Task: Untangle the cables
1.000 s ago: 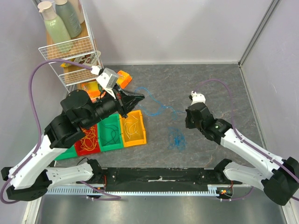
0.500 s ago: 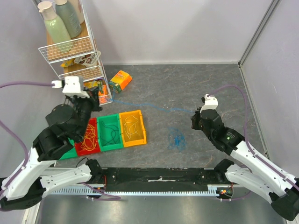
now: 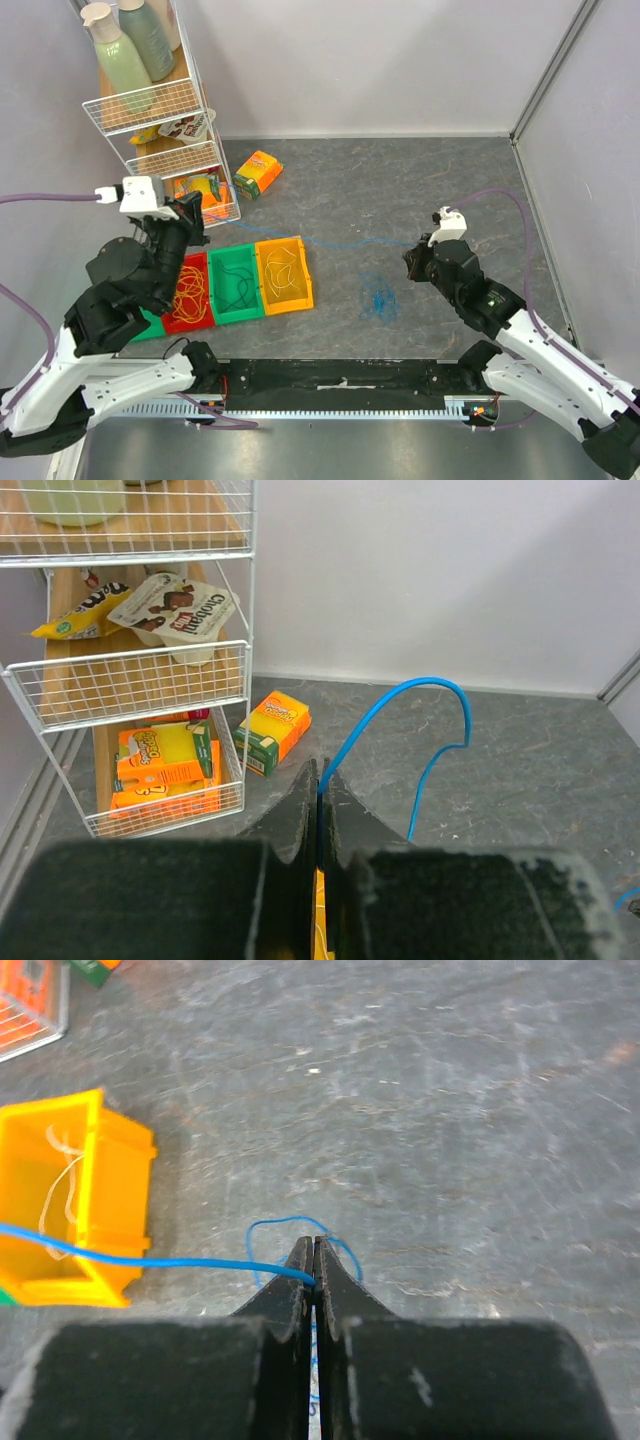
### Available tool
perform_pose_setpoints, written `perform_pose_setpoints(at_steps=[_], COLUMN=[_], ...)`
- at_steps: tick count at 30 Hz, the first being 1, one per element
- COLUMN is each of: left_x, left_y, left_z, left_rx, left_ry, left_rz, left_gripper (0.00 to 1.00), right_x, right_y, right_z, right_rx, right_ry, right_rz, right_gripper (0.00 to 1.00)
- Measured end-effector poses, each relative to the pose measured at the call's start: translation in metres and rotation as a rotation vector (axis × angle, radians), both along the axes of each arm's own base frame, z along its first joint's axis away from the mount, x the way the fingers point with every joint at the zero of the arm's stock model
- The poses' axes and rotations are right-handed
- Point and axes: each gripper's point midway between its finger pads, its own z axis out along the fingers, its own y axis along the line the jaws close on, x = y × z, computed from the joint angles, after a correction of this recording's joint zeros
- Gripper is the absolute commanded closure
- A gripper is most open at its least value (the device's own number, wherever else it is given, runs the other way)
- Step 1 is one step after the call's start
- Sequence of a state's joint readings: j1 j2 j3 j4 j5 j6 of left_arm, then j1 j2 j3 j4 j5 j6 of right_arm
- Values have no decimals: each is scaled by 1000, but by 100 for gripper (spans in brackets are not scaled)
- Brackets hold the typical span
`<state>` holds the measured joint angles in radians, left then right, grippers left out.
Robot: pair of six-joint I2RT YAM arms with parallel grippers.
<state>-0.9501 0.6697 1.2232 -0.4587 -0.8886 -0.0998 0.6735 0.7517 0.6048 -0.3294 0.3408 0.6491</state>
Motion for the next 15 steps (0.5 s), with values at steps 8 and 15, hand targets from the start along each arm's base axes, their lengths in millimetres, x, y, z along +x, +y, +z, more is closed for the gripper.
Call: perform_pose_setpoints(at_steps=[8,15], left_x=[14,-11], left_y=[-102,-197], left_z=[-30,-95], left_rx=[153,230], left_ry=[109,286], left_rz=[-356,-814], left_gripper=[98,98], right_x=[-36,-78], right_y=[87,127], right_z=[-3,27], right_rx=[57,65], right_ry=[66,37], right_rz=[573,897], right_gripper=[100,100])
